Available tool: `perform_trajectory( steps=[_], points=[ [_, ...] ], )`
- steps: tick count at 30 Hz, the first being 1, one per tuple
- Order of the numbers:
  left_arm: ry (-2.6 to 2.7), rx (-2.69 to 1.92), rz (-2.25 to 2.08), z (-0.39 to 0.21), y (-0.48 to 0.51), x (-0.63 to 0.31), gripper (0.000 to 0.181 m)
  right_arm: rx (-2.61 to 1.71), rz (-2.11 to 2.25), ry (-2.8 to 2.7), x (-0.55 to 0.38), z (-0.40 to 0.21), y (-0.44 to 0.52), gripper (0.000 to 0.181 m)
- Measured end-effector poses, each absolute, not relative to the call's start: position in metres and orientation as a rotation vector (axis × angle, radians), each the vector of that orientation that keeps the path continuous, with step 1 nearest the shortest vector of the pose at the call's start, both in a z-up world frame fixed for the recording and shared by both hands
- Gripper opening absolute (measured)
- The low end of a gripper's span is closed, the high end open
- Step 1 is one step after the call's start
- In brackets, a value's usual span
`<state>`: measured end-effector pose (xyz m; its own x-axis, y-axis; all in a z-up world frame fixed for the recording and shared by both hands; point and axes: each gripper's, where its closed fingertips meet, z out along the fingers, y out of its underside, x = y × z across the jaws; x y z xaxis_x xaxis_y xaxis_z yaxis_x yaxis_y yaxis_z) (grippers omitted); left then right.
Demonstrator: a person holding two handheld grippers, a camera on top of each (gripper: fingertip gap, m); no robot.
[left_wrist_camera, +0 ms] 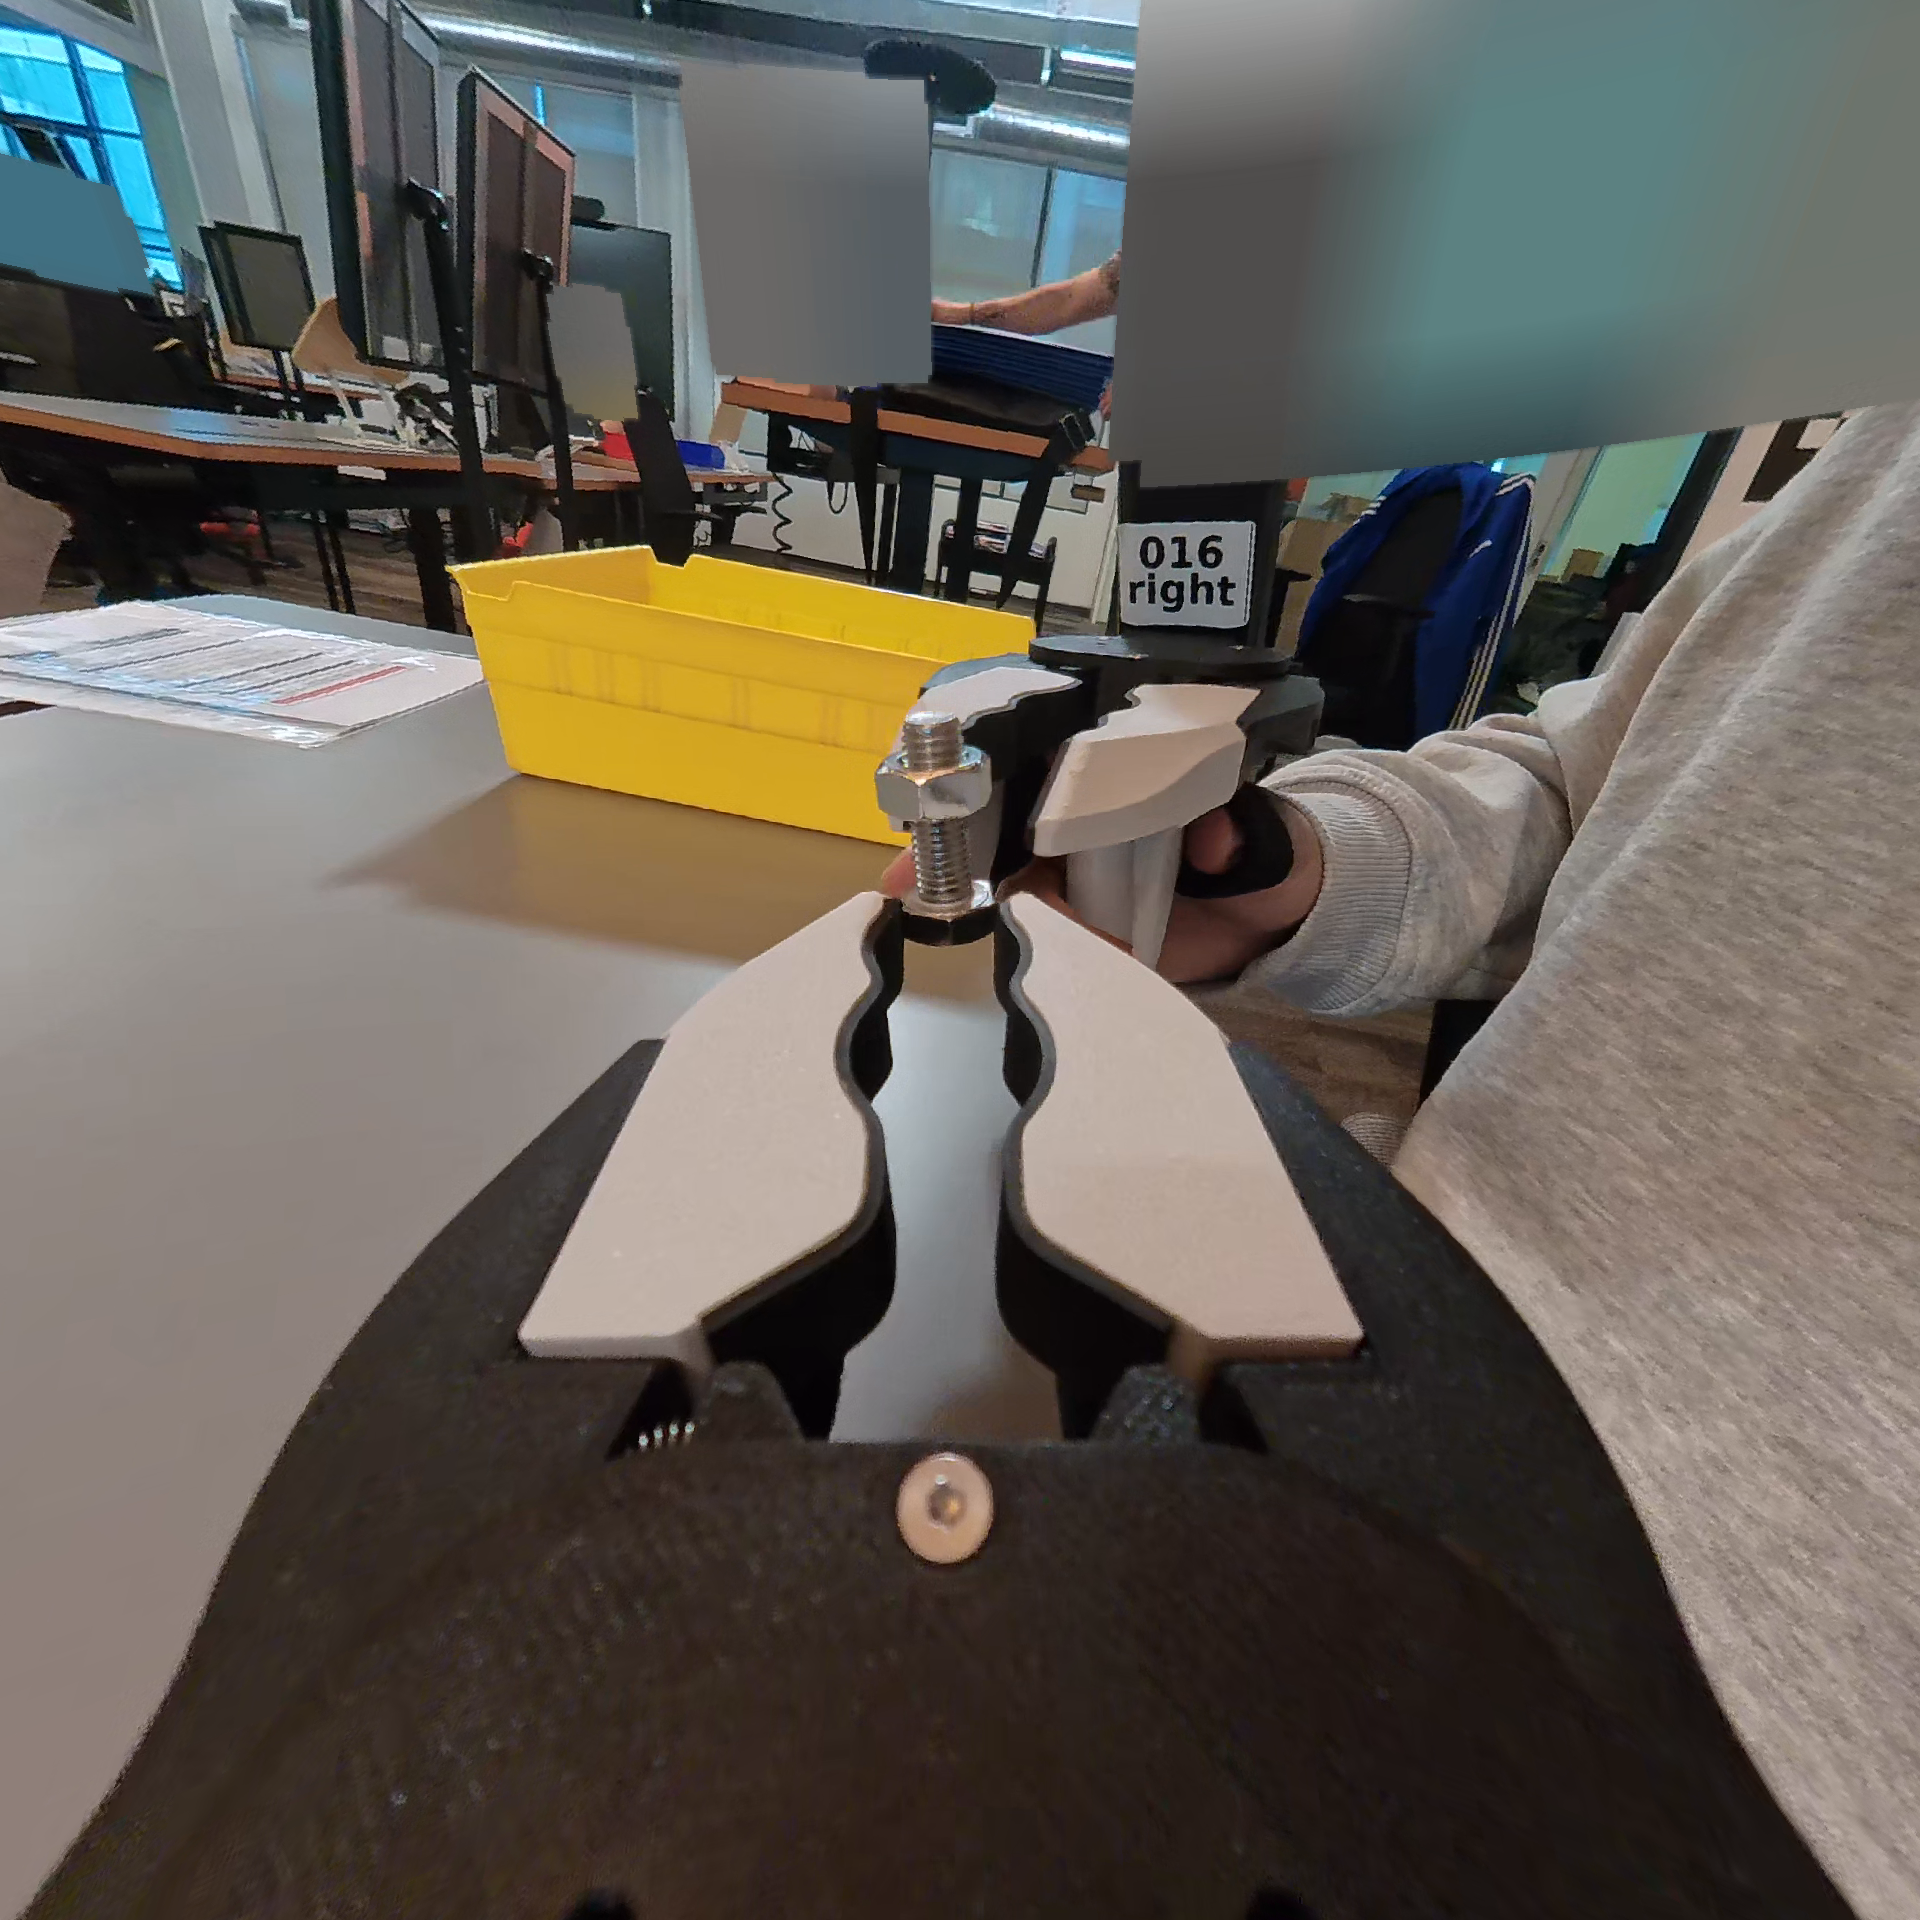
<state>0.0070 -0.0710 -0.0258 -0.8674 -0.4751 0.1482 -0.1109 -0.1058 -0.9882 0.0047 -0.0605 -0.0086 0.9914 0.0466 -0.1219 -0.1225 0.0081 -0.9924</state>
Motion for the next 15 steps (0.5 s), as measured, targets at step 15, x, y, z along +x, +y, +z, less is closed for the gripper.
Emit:
perform_trajectory(
  steps=[15],
  points=[
    [1.937,-0.621,-2.078,-0.0274,-0.0763,0.0011,0.017,-1.583,0.134,0.036,0.0002,-0.013,-0.0589,0.01]
  ],
)
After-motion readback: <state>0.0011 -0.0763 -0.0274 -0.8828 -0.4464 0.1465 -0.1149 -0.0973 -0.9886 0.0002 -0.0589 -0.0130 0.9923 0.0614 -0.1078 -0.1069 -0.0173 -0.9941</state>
